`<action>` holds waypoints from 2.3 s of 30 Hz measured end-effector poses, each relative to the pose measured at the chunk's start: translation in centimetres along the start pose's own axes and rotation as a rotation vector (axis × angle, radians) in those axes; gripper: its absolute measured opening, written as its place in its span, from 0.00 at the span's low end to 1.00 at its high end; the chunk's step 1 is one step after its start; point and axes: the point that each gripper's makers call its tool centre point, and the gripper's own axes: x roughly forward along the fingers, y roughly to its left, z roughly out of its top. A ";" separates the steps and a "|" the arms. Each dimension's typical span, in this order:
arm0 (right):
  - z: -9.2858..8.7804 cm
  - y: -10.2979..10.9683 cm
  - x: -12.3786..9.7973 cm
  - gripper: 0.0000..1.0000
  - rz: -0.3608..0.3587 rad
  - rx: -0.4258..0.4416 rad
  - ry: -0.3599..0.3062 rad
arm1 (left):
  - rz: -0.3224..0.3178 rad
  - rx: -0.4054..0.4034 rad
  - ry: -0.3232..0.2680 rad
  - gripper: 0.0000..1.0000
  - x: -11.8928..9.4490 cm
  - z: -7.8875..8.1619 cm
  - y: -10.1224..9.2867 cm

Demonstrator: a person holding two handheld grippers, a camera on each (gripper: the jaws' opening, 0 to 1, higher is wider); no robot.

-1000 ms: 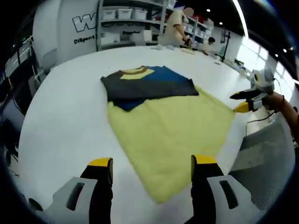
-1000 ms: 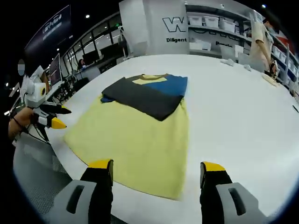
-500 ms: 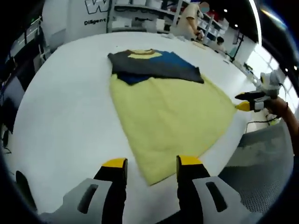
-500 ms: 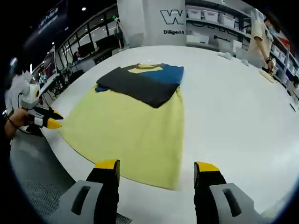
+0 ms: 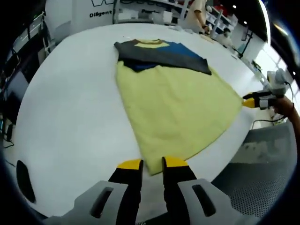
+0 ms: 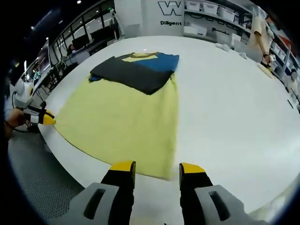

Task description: Fold the garment on the visible template until the final outline fits inside the template.

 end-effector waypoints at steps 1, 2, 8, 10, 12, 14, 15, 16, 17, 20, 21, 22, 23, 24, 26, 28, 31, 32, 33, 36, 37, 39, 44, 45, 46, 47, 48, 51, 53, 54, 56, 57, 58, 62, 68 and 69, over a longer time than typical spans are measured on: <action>0.0 -0.2 0.0 0.24 -0.005 -0.002 0.002 | 0.003 -0.006 0.003 0.09 0.0 -0.1 0.0; -0.1 -0.4 0.1 0.21 -0.014 -0.007 0.005 | 0.013 -0.004 0.013 0.06 0.0 -0.2 0.2; -0.6 -0.9 0.4 0.00 -0.035 -0.038 0.038 | 0.027 0.001 0.027 0.00 0.0 -0.3 0.5; -0.7 -0.9 0.4 0.00 -0.035 -0.043 0.040 | 0.027 0.010 0.028 0.00 0.0 -0.4 0.5; -0.7 -0.9 0.4 0.00 -0.034 -0.045 0.042 | 0.026 0.013 0.030 0.00 -0.1 -0.5 0.5; -0.7 -0.8 0.2 0.00 -0.033 -0.051 0.046 | 0.023 0.020 0.032 0.00 -0.2 -0.5 0.6; -0.7 -0.7 0.2 0.00 -0.031 -0.054 0.046 | 0.025 0.022 0.031 0.00 -0.3 -0.5 0.7; -0.7 -0.7 0.1 0.00 -0.028 -0.056 0.046 | 0.027 0.027 0.040 0.00 -0.4 -0.7 0.7; -0.8 -0.5 0.0 0.00 -0.021 -0.062 0.051 | 0.028 0.033 0.040 0.00 -0.5 -0.7 0.8; -1.0 -0.1 -0.1 0.00 -0.008 -0.059 0.064 | 0.031 0.035 0.043 0.00 -0.7 -0.9 1.1; -1.2 0.0 -0.2 0.00 -0.004 -0.057 0.073 | 0.032 0.037 0.046 0.00 -0.8 -0.9 1.2; -1.3 0.1 -0.3 0.00 -0.002 -0.054 0.076 | 0.032 0.045 0.057 0.00 -0.9 -1.1 1.3; -1.4 0.3 -0.4 0.00 0.003 -0.057 0.082 | 0.031 0.049 0.062 0.00 -0.9 -1.2 1.3; -1.5 0.4 -0.5 0.00 0.006 -0.061 0.085 | 0.033 0.062 0.072 0.00 -1.0 -1.4 1.3; -1.7 0.4 -0.5 0.00 0.009 -0.068 0.093 | 0.030 0.077 0.084 0.00 -1.1 -1.6 1.2; -1.8 0.5 -0.7 0.00 0.012 -0.072 0.099 | 0.025 0.089 0.095 0.00 -1.3 -1.9 1.1; -2.0 0.7 -0.8 0.00 0.017 -0.073 0.106 | 0.021 0.095 0.108 0.00 -1.6 -2.3 1.1; -2.1 0.9 -0.9 0.00 0.023 -0.077 0.113 | 0.020 0.100 0.118 0.00 -1.8 -2.6 1.1; -2.2 1.1 -1.0 0.00 0.027 -0.080 0.116 | 0.021 0.105 0.124 0.00 -1.9 -2.8 1.1; -2.7 1.4 -1.1 0.00 0.040 -0.086 0.133 | 0.023 0.119 0.144 0.00 -2.2 -3.4 1.2; -2.8 1.5 -1.1 0.00 0.042 -0.080 0.139 | 0.021 0.122 0.149 0.00 -2.2 -3.6 1.2; -3.0 1.7 -1.2 0.00 0.040 -0.049 0.149 | 0.011 0.126 0.161 0.00 -2.3 -4.0 1.1; -3.3 2.2 -1.6 0.00 0.047 -0.063 0.166 | 0.000 0.131 0.181 0.00 -2.6 -4.5 1.1; -3.4 2.4 -1.7 0.00 0.051 -0.065 0.170 | 0.002 0.136 0.182 0.00 -2.7 -4.6 1.1; -3.5 2.5 -1.8 0.00 0.055 -0.067 0.176 | 0.003 0.144 0.185 0.00 -2.8 -4.6 1.1; -3.6 2.6 -1.9 0.00 0.059 -0.065 0.179 | 0.006 0.146 0.191 0.00 -2.9 -4.8 1.1; -3.7 2.6 -1.8 0.00 0.062 -0.067 0.182 | 0.008 0.147 0.196 0.00 -2.9 -4.9 1.2; -4.0 2.8 -1.9 0.00 0.070 -0.077 0.190 | 0.011 0.156 0.211 0.00 -3.1 -5.3 1.2; -4.2 3.0 -2.0 0.00 0.077 -0.083 0.200 | 0.012 0.158 0.217 0.00 -3.2 -5.5 1.2; -4.3 3.1 -2.0 0.00 0.081 -0.093 0.203 | 0.012 0.159 0.217 0.00 -3.2 -5.6 1.3; -4.5 3.2 -2.2 0.00 0.088 -0.102 0.214 | 0.011 0.155 0.218 0.00 -3.3 -5.8 1.3; -4.6 3.3 -2.2 0.00 0.091 -0.103 0.215 | 0.010 0.154 0.221 0.00 -3.4 -5.9 1.3; -4.6 3.3 -2.3 0.00 0.092 -0.105 0.217 | 0.010 0.150 0.223 0.00 -3.4 -6.0 1.4; -4.8 3.4 -2.4 0.00 0.096 -0.106 0.223 | 0.009 0.159 0.231 0.00 -3.5 -6.2 1.2; -5.0 3.8 -2.9 0.00 0.104 -0.117 0.237 | 0.005 0.164 0.242 0.00 -3.8 -6.6 1.1; -5.1 3.8 -2.9 0.00 0.103 -0.118 0.238 | 0.002 0.158 0.241 0.00 -3.9 -6.7 1.2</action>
